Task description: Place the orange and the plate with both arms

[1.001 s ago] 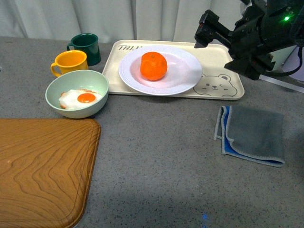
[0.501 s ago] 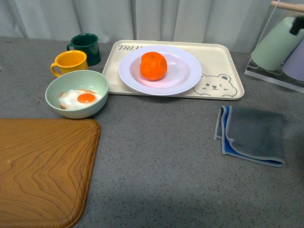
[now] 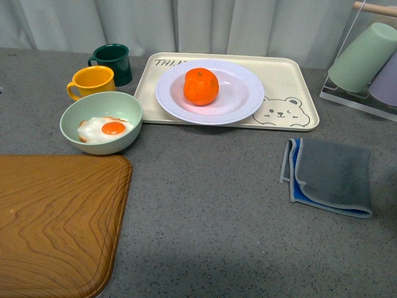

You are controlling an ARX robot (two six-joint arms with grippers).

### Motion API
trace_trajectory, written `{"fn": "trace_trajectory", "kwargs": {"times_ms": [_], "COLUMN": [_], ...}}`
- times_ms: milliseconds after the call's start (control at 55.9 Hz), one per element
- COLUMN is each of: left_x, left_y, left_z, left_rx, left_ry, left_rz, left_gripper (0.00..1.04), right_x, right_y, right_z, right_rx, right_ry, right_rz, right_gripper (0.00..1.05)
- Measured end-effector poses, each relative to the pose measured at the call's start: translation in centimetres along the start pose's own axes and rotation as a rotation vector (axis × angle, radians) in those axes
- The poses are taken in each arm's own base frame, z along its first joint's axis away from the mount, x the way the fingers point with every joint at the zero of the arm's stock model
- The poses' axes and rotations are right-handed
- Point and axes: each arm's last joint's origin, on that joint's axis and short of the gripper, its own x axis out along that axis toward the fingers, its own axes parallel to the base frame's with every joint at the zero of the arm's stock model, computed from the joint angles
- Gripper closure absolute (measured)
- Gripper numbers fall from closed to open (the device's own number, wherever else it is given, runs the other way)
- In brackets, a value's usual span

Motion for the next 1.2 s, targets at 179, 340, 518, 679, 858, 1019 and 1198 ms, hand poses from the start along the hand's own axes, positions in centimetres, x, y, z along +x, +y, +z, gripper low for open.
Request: {"fn": "trace_trajectory", "kwargs": {"times_ms": [179, 340, 518, 679, 858, 1019, 1198], "left_x": [0.0, 0.0, 0.0, 0.0, 0.0, 0.0, 0.0], "left_y": [0.0, 0.0, 0.0, 0.0, 0.0, 0.0, 0.0], "left_z": [0.0, 0.0, 0.0, 0.0, 0.0, 0.0, 0.0], "left_rx": [0.000, 0.000, 0.000, 0.000, 0.000, 0.000, 0.000], "left_ry": [0.000, 0.000, 0.000, 0.000, 0.000, 0.000, 0.000], "left_rz": [0.000, 0.000, 0.000, 0.000, 0.000, 0.000, 0.000], "left_gripper": [0.07, 0.07, 0.07, 0.07, 0.07, 0.07, 0.07], "right_x": [-2.0, -3.4, -4.7, -5.6, -6.5, -7.1, -7.7], "right_y": [-0.5, -0.5, -0.4, -0.4, -0.4, -0.4, -0.4], "right_z": [-0.1, -0.1, 0.0, 0.0, 0.2, 0.3, 0.5], "right_rx": [0.001, 0.001, 0.001, 0.001, 0.001, 0.001, 0.001], "right_ry": [0.008, 0.003, 0.001, 0.002, -0.004, -0.011, -0.016], "right_rz": [-0.025, -0.025, -0.021, -0.022, -0.022, -0.022, -0.021], "right_gripper": [1.04, 1.04, 1.04, 1.04, 1.04, 1.04, 1.04]}}
